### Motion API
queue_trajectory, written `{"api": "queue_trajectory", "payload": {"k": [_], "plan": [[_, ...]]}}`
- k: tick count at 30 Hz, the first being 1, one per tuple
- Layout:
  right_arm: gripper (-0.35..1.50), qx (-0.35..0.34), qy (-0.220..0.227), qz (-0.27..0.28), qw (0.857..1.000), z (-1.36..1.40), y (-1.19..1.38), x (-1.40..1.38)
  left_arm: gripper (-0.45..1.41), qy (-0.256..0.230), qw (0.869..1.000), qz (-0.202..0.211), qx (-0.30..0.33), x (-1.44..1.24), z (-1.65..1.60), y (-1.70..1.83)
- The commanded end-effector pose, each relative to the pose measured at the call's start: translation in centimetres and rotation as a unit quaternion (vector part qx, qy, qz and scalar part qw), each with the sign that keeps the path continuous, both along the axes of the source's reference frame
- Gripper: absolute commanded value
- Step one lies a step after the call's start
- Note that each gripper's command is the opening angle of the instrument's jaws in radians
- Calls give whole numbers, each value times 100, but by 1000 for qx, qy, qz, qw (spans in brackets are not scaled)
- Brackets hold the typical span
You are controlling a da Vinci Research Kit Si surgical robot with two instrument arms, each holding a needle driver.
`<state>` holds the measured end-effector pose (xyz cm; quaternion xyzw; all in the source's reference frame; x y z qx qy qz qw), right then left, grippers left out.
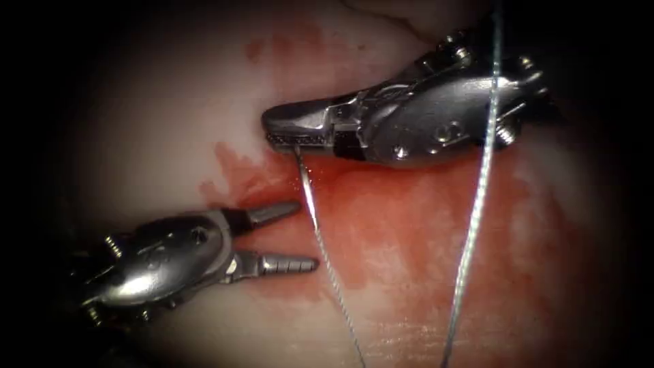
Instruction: Wound Closure
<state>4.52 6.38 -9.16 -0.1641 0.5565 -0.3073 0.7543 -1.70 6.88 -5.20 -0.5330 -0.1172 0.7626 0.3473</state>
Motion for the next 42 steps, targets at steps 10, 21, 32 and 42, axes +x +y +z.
{"api": "queue_trajectory", "payload": {"k": [10, 21, 32, 42], "plan": [[-35, 28, -7, 5, 1000, 17, 1, 4, 61, 0, 1000, 0, -2, -7, 5, 1], [-35, 75, -24, 15, 997, 35, 1, -2, 61, 4, 1000, 0, -2, -9, 6, -1], [-35, 87, -13, 22, 996, 25, 6, -2, 61, 6, 1000, 0, -2, -9, 7, -2], [-35, 101, -29, 13, 994, 40, -2, -2, 61, 8, 1000, 2, -1, -9, 6, -3]]}}
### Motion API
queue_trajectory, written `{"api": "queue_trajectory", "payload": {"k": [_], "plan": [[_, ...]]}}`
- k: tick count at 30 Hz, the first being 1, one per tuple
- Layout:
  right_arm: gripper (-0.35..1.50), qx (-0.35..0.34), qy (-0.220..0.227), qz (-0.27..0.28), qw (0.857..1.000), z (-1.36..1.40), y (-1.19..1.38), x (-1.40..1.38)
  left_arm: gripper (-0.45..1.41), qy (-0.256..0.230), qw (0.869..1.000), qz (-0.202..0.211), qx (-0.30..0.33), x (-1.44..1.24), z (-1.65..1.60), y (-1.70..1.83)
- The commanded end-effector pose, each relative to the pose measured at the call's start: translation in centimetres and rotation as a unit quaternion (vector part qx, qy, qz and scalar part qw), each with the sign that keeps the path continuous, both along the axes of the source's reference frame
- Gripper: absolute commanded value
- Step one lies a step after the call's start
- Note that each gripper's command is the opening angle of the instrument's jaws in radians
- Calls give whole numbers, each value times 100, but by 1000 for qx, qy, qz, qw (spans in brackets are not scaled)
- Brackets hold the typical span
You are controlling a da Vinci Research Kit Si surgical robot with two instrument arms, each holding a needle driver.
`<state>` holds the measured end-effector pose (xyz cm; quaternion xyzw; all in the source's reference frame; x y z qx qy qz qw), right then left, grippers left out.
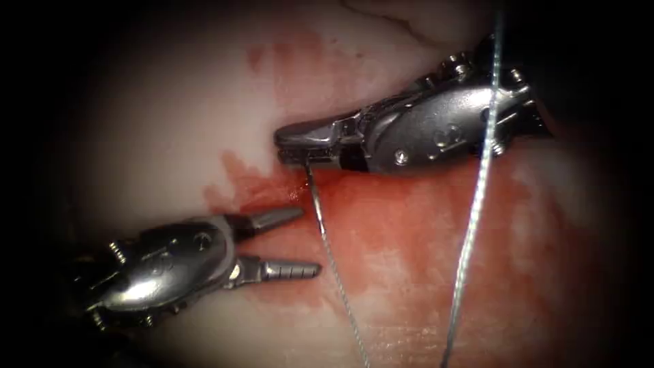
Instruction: Wound Closure
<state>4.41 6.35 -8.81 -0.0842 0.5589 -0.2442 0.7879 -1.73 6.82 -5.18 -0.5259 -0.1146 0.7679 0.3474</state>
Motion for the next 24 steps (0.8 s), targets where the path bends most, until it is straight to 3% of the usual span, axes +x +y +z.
{"api": "queue_trajectory", "payload": {"k": [1, 24], "plan": [[-35, 2, 2, 0, 1000, 5, 1, 8, 61, -1, 1000, 1, -1, -6, 5, 3], [-35, 19, -4, -29, 999, 9, -11, 15, 60, -1, 1000, 1, -1, -5, 4, 3]]}}
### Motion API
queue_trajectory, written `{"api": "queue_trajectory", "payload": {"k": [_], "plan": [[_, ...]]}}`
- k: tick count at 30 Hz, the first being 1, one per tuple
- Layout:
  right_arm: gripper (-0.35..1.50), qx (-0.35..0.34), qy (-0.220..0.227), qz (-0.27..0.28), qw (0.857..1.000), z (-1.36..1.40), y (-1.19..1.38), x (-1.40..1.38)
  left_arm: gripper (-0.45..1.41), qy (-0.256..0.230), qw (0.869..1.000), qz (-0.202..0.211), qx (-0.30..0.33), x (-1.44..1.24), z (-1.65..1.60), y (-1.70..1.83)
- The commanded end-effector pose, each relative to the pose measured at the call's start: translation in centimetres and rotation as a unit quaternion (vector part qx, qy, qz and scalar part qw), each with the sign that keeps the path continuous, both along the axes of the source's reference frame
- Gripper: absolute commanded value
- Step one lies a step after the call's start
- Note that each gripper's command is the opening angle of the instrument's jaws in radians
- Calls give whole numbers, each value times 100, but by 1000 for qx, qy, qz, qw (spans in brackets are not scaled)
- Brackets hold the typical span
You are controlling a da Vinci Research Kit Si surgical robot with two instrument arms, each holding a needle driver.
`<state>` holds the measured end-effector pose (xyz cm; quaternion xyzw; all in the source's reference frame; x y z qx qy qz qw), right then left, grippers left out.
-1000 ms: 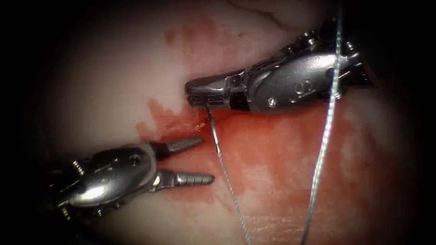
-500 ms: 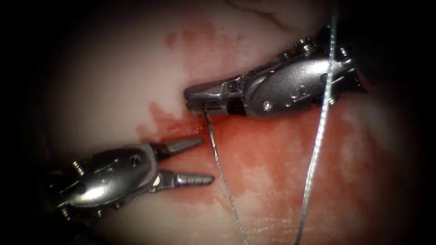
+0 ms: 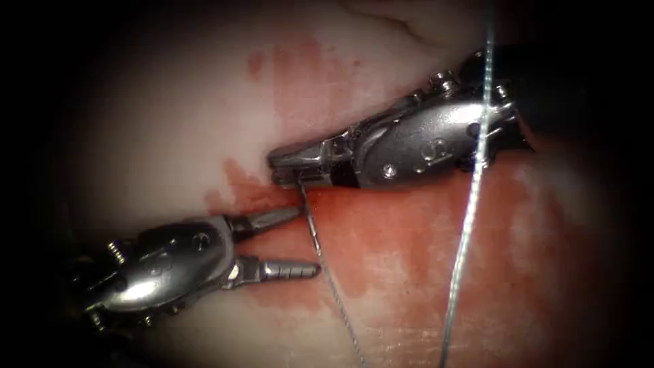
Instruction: Wound Closure
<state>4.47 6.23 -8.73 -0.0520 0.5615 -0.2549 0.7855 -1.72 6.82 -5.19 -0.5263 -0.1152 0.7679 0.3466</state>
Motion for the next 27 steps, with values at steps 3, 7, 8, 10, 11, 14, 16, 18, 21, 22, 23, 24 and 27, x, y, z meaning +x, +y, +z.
{"api": "queue_trajectory", "payload": {"k": [3, 7, 8, 10, 11, 14, 16, 18, 21, 22, 23, 24, 27], "plan": [[-35, 7, -2, 1, 1000, 4, 0, 9, 60, -1, 1000, 0, -1, -6, 5, 3], [-35, 18, -11, 2, 1000, 9, -2, 9, 60, -1, 1000, 0, -1, -6, 5, 3], [-35, 27, -18, 4, 999, 15, -2, 8, 60, 1, 1000, 1, 0, -6, 5, 3], [-35, 30, -17, 6, 999, 16, 0, 7, 60, 0, 1000, 2, 0, -6, 5, 3], [-35, 30, -17, 14, 999, 16, 2, 6, 60, 0, 1000, 2, 0, -6, 4, 3], [-35, 32, -9, 33, 999, 9, 12, 5, 60, -1, 1000, 2, 0, -8, 4, 2], [-35, 46, 4, 53, 998, -1, 23, 4, 59, -1, 1000, 4, 1, -12, 5, 0], [-35, 75, 10, 70, 995, -11, 29, 5, 59, -3, 1000, 7, 2, -18, 9, -4], [-35, 86, 11, 78, 993, -14, 31, 5, 58, -1, 1000, 12, 3, -20, 11, -6], [-35, 115, 11, 92, 989, -17, 35, 5, 58, -2, 1000, 13, 5, -23, 13, -8], [-35, 124, 10, 94, 988, -17, 36, 4, 58, 0, 1000, 14, 6, -24, 14, -9], [-35, 135, 8, 98, 986, -17, 37, 4, 58, -1, 1000, 14, 5, -25, 15, -9], [-35, 151, 5, 104, 983, -16, 38, 3, 58, 0, 1000, 15, 5, -26, 17, -10]]}}
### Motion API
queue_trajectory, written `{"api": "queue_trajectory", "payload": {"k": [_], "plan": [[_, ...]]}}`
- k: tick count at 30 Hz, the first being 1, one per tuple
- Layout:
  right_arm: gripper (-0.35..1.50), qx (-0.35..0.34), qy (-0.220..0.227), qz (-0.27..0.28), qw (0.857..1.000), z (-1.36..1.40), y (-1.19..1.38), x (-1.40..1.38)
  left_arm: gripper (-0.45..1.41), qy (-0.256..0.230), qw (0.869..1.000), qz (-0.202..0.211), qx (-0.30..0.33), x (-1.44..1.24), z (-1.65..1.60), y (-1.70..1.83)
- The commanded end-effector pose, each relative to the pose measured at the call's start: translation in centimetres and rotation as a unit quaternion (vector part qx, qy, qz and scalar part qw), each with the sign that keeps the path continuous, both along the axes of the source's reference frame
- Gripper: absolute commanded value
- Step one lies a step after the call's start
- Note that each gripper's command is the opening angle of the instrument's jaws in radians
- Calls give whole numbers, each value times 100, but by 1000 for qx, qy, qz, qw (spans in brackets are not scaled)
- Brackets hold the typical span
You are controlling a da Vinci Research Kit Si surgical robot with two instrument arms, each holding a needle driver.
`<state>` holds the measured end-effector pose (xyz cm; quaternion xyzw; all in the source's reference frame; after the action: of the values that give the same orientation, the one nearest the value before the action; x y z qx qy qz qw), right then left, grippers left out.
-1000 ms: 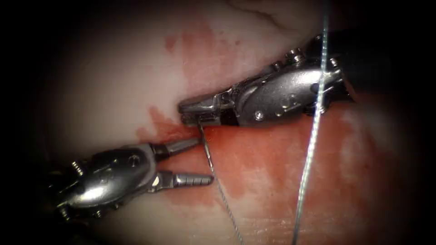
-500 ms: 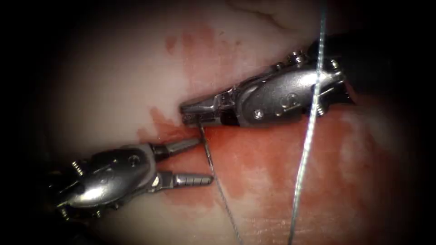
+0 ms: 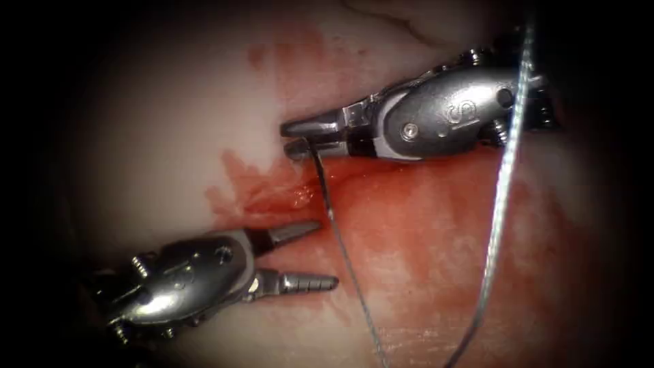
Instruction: Wound Closure
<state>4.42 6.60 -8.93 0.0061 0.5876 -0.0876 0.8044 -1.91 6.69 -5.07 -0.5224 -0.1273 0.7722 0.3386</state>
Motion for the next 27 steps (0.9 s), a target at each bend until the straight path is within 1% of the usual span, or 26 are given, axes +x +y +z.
{"api": "queue_trajectory", "payload": {"k": [1, 4, 5, 13, 16, 17, 18, 23, 27], "plan": [[-35, 9, 1, 4, 1000, 5, 2, 8, 58, 0, 1000, 2, -1, -7, 6, 2], [-35, 31, 0, 12, 999, 6, 5, 7, 58, -1, 1000, 3, 0, -9, 10, 0], [-35, 54, -3, 22, 998, 7, 10, 5, 58, 1, 1000, 4, 3, -9, 12, -1], [-35, 80, -6, 44, 996, 4, 32, 9, 58, 3, 1000, 5, 3, -9, 13, -2], [-35, 78, -8, 49, 996, 5, 40, 18, 58, 2, 1000, 6, 3, -9, 14, -2], [-35, 42, -5, 39, 998, 6, 43, 20, 58, 2, 1000, 6, 3, -9, 15, -2], [-35, 34, -3, 36, 999, 7, 44, 21, 58, 2, 1000, 6, 2, -8, 15, -2], [-35, 30, 2, 30, 999, 7, 45, 22, 58, 2, 1000, 7, 2, -8, 15, -2], [-35, 51, -3, 34, 998, 8, 49, 23, 58, 3, 1000, 7, 3, -8, 15, -2]]}}
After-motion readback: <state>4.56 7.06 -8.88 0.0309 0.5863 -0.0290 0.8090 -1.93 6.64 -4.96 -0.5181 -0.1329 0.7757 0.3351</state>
